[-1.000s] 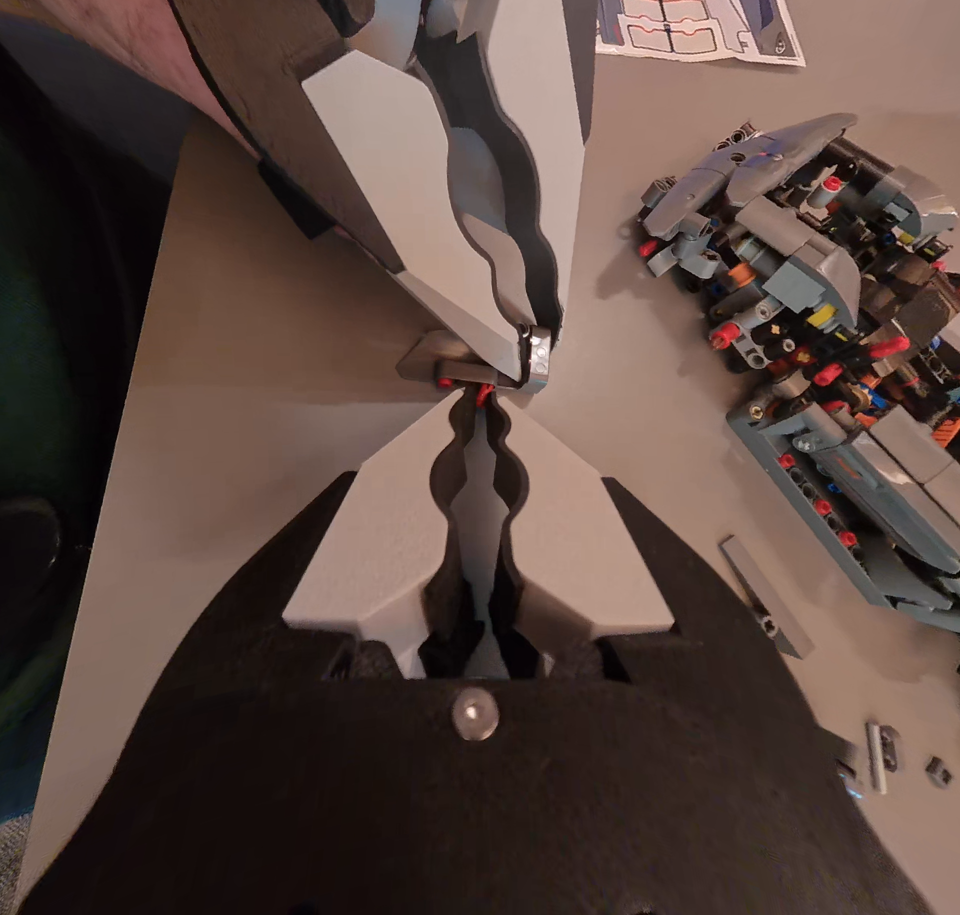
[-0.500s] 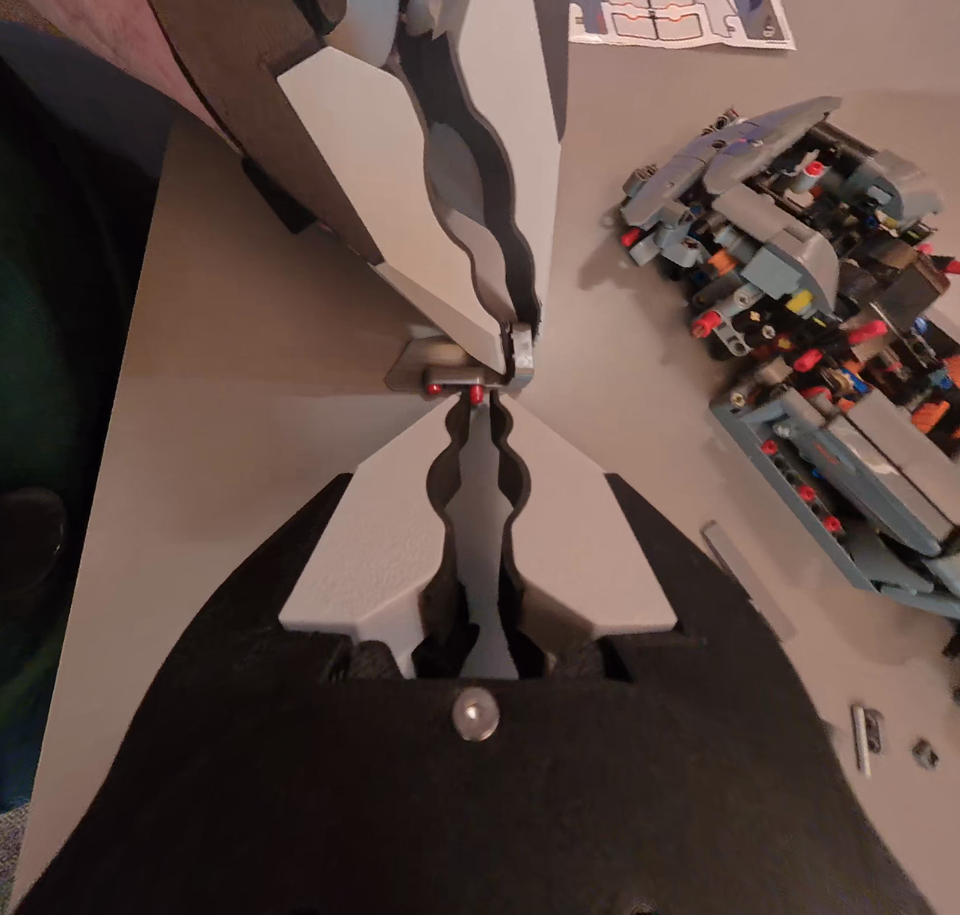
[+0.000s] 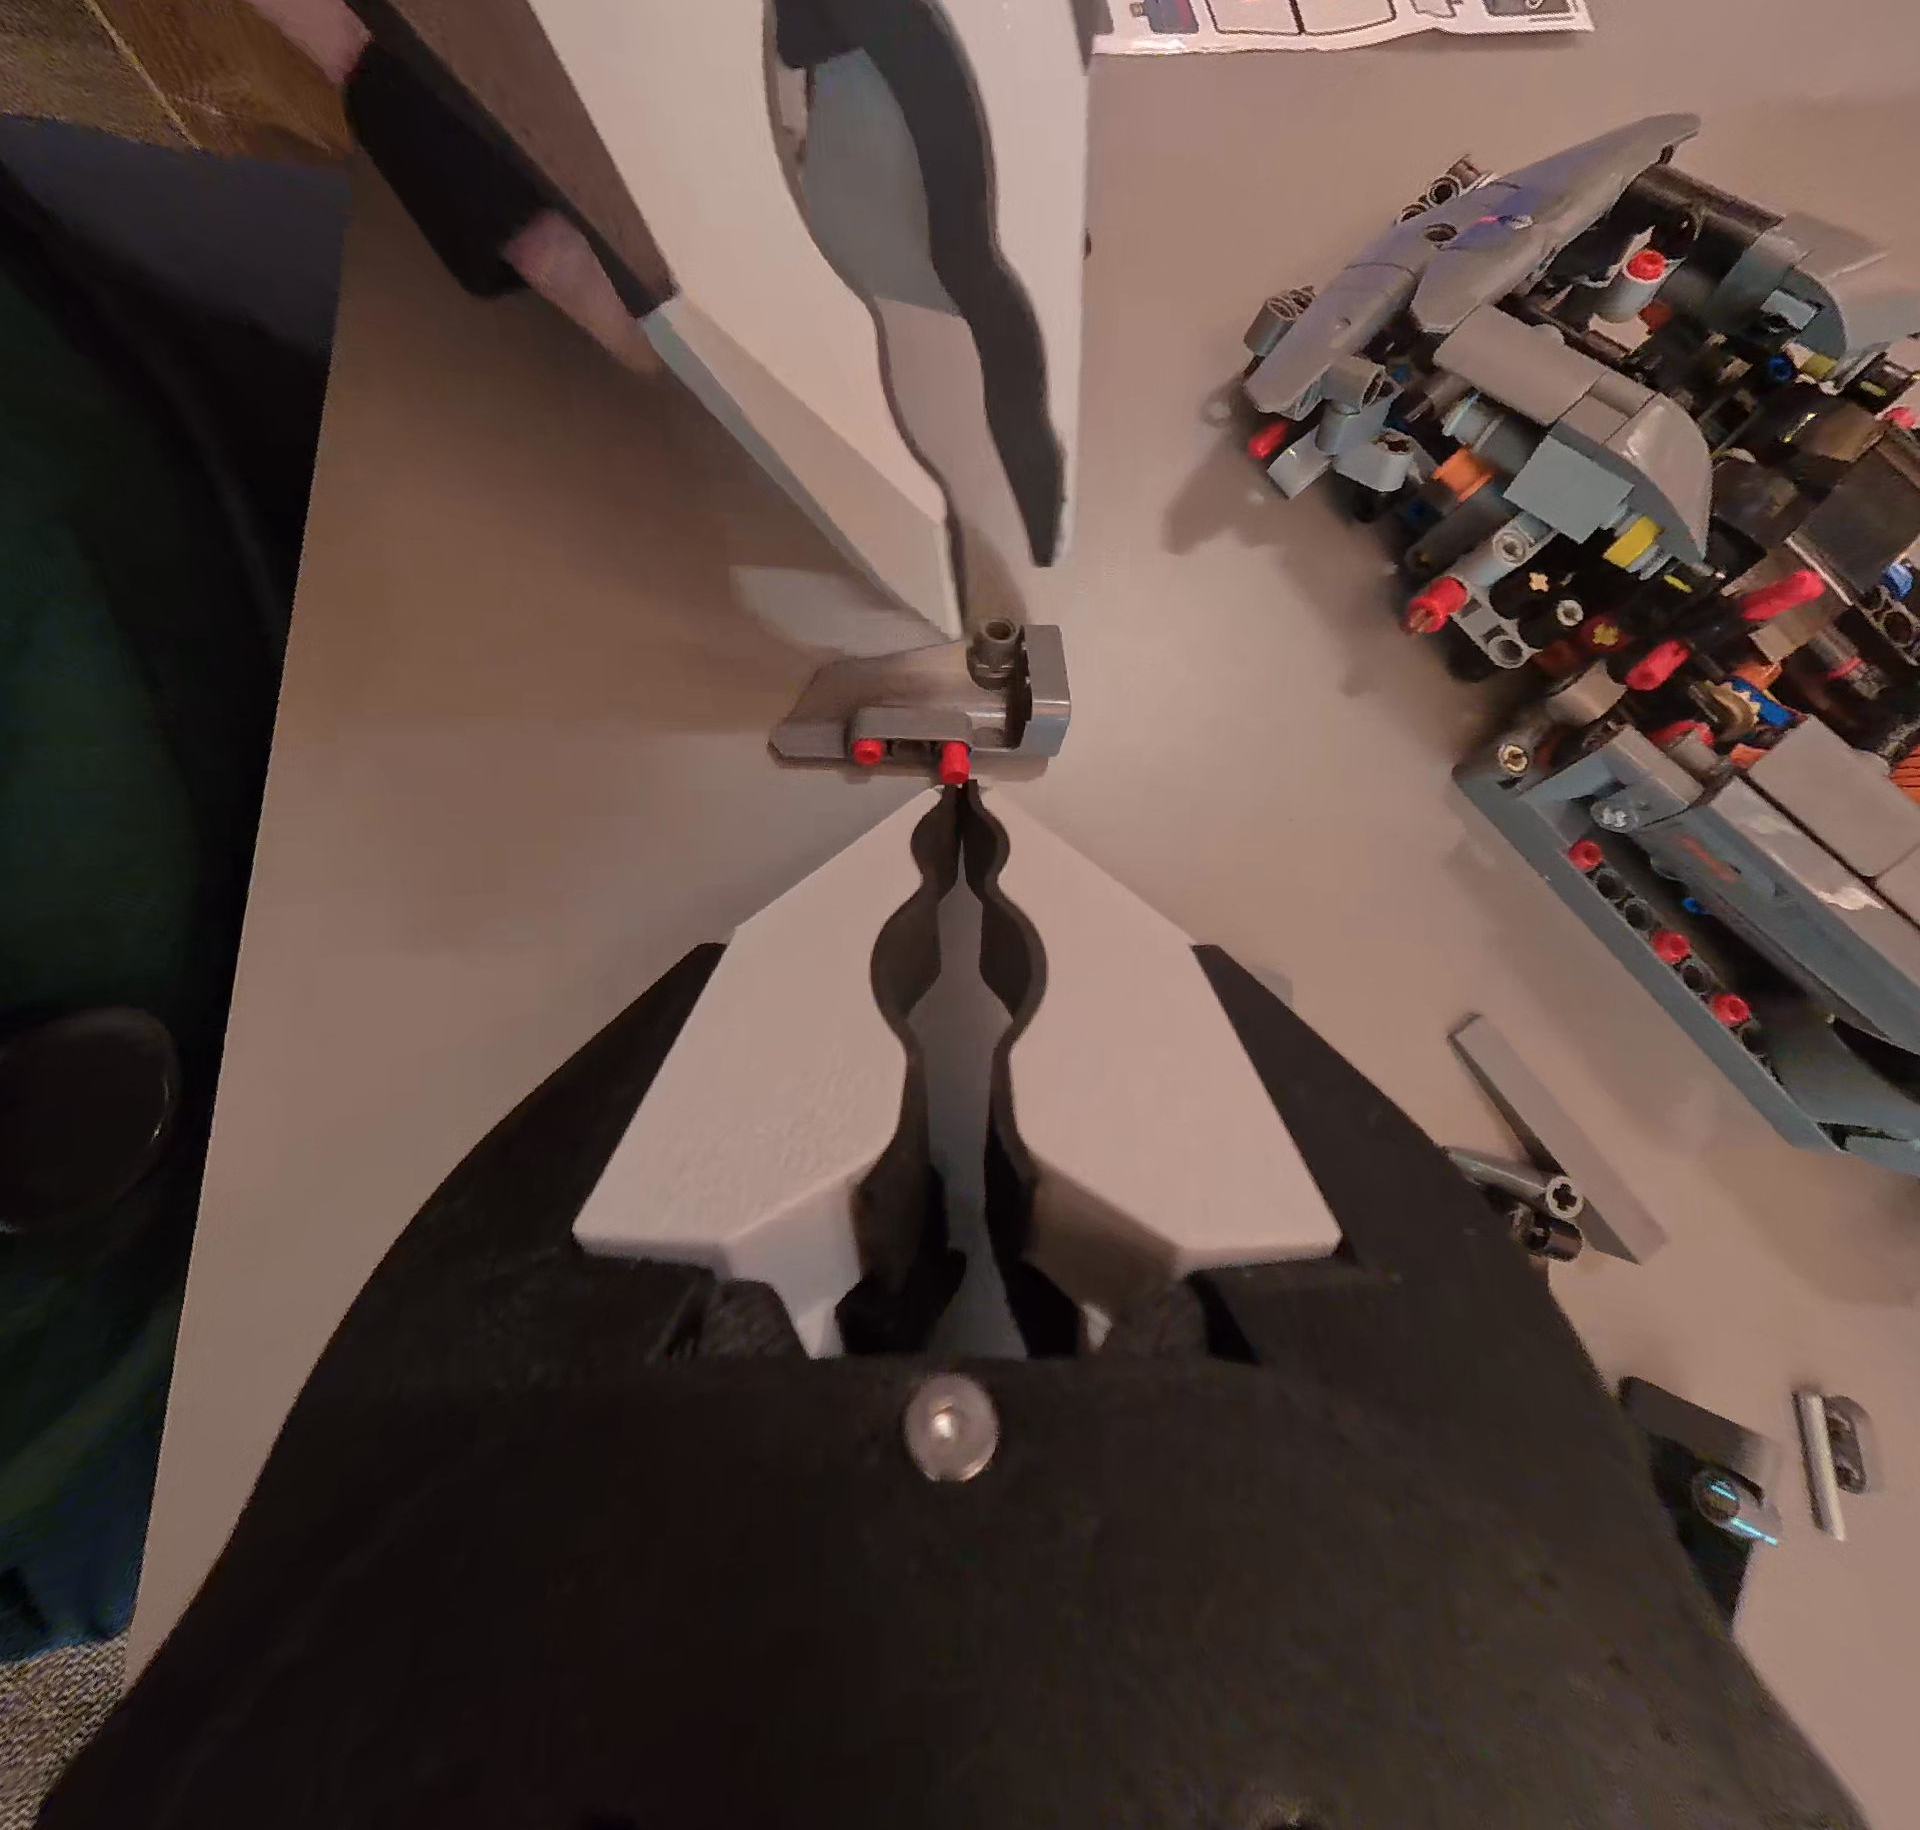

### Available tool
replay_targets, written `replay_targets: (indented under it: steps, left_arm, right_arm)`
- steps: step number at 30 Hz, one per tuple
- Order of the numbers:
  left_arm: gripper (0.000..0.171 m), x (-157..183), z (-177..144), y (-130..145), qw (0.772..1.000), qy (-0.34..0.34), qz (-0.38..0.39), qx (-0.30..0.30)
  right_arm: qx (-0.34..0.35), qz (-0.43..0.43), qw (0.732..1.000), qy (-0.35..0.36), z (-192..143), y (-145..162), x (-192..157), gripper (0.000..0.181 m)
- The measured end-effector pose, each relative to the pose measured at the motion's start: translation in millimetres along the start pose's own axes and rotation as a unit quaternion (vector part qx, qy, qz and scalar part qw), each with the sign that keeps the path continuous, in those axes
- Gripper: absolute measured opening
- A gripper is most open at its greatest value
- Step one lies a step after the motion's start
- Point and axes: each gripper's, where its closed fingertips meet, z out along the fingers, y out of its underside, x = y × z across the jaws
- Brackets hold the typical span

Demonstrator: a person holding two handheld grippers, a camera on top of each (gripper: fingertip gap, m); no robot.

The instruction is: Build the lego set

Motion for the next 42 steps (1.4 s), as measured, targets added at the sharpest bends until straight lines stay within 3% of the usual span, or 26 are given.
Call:
replay_targets:
  steps: [14,20,30,36,42]
  left_arm:
    - [0.010,8,12,6,0.998,-0.027,0.026,-0.041]
    - [0.009,10,14,4,0.998,-0.020,0.037,-0.036]
    - [0.009,15,18,1,0.996,0.012,0.079,-0.030]
    - [0.009,18,19,0,0.995,0.031,0.090,-0.023]
    - [0.009,18,20,-1,0.996,0.039,0.083,-0.016]
  right_arm:
    - [0.007,0.012,1.000,0.000,0,0,0,0.000]
    - [0.041,0.025,0.999,-0.011,-11,-9,-6,0.000]
    - [0.041,-0.084,0.995,-0.031,-15,-11,-10,0.011]
    - [0.026,-0.074,0.996,-0.048,-14,-5,0,0.035]
    - [0.028,-0.053,0.995,-0.074,-7,-3,-1,0.028]
